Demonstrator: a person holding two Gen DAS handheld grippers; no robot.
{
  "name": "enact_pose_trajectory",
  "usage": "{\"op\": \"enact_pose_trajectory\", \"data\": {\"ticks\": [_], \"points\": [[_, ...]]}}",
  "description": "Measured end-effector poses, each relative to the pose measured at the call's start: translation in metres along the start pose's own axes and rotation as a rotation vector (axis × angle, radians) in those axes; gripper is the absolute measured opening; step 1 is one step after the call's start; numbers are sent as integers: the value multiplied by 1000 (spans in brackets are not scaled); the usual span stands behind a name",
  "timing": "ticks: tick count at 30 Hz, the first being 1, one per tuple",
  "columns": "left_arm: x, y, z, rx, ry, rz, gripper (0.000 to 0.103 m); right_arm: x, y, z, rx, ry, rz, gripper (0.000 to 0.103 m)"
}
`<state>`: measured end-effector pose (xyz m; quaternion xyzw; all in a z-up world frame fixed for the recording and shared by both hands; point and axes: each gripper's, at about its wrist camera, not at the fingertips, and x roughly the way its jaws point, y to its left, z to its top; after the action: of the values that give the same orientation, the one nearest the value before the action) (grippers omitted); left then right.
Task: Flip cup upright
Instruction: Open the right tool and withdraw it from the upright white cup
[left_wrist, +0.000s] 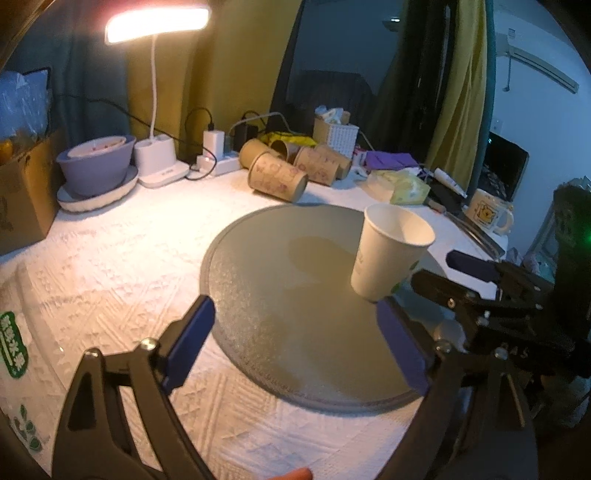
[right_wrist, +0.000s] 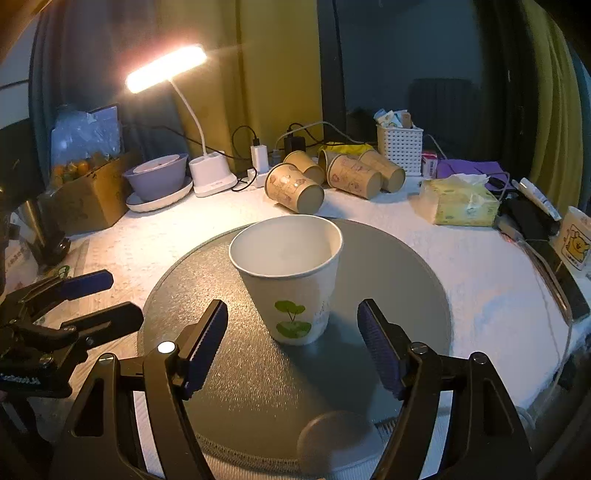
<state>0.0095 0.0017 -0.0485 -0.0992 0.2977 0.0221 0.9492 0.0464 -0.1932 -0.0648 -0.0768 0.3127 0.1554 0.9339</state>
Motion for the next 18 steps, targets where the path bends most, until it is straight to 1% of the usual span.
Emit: {"op": "enact_pose_trajectory", "data": {"ticks": [5, 9, 18], "points": [[-4, -5, -1, 11, -22, -2, 90, -16, 3, -1, -9, -21, -2, 76], [-10, -6, 0, 20, -49, 6, 90, -28, 5, 0, -18, -31, -44, 76], [-38, -12, 8, 49, -168, 21, 90, -59, 10, 8, -30, -91, -72, 76]]}}
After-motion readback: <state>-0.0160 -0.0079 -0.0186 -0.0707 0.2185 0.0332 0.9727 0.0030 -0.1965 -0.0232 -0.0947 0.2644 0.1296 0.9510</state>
